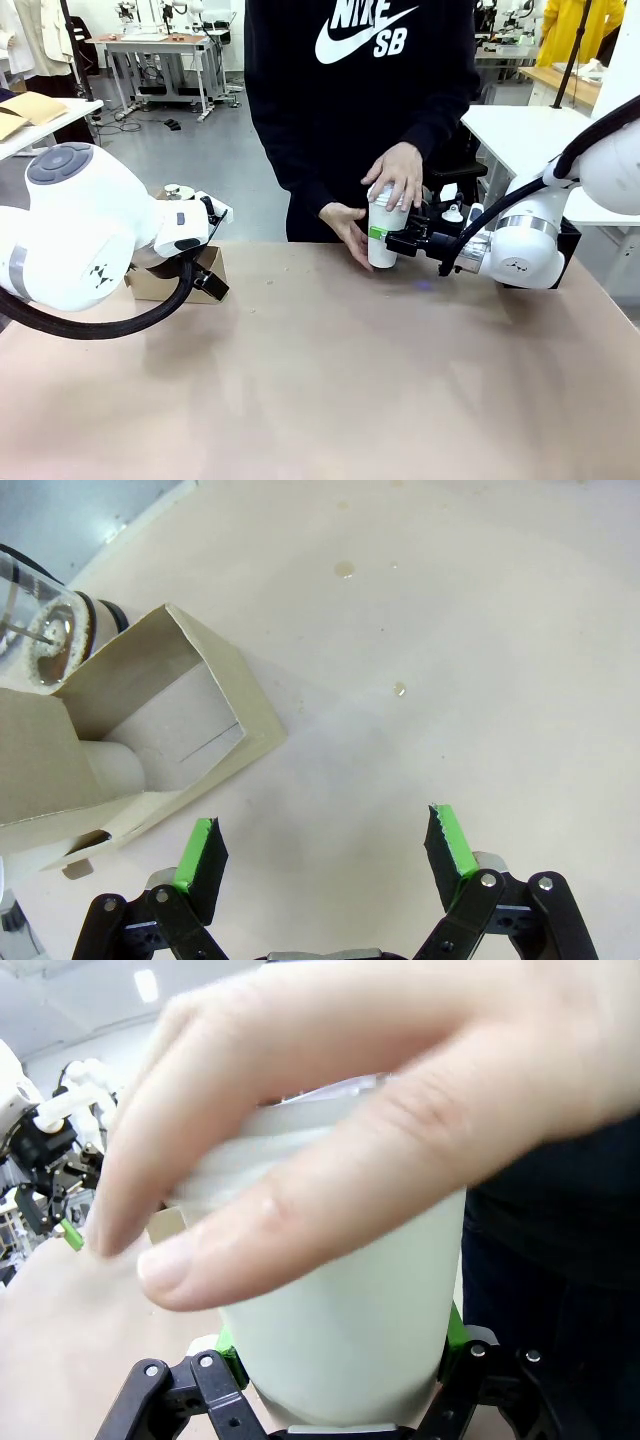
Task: Pour a drink into a cup and package it in a carrier.
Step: When a person places the Paper Cup Lid on the 600 ml Paper Cup , lift the 600 ml Paper Cup.
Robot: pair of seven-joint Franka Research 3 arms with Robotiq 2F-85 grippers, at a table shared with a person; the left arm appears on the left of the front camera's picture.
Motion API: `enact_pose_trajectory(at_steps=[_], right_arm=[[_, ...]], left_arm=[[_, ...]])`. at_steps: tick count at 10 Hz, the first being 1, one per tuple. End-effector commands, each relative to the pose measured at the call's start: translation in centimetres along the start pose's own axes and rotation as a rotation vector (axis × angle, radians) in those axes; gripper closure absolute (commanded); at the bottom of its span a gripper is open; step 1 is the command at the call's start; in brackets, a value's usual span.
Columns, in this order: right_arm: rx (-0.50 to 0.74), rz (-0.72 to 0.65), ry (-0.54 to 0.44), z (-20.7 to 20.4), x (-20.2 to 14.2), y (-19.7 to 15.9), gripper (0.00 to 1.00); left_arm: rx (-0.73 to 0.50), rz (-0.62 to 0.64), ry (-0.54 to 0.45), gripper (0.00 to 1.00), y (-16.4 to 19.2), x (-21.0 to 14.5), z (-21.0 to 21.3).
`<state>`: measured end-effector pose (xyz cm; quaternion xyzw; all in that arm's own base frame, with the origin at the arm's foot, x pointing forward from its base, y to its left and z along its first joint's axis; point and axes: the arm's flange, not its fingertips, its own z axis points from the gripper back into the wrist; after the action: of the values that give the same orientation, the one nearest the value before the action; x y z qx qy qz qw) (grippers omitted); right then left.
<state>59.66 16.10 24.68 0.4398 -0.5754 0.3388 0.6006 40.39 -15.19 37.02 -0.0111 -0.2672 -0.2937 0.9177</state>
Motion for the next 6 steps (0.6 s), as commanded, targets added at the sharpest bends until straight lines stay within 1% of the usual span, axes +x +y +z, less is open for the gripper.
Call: enact_pose_trajectory(at_steps=[1, 6], right_arm=[[-0.001, 0.004, 0.002, -0.21, 0.25, 0.08, 0.2], [-0.001, 0.004, 0.002, -0.21, 0.25, 0.08, 0.2]], left_arm=[[-0.001, 0.0, -0.001, 0.0, 0.01, -0.02, 0.03], [-0.001, 0.0, -0.001, 0.0, 0.01, -0.02, 0.03]])
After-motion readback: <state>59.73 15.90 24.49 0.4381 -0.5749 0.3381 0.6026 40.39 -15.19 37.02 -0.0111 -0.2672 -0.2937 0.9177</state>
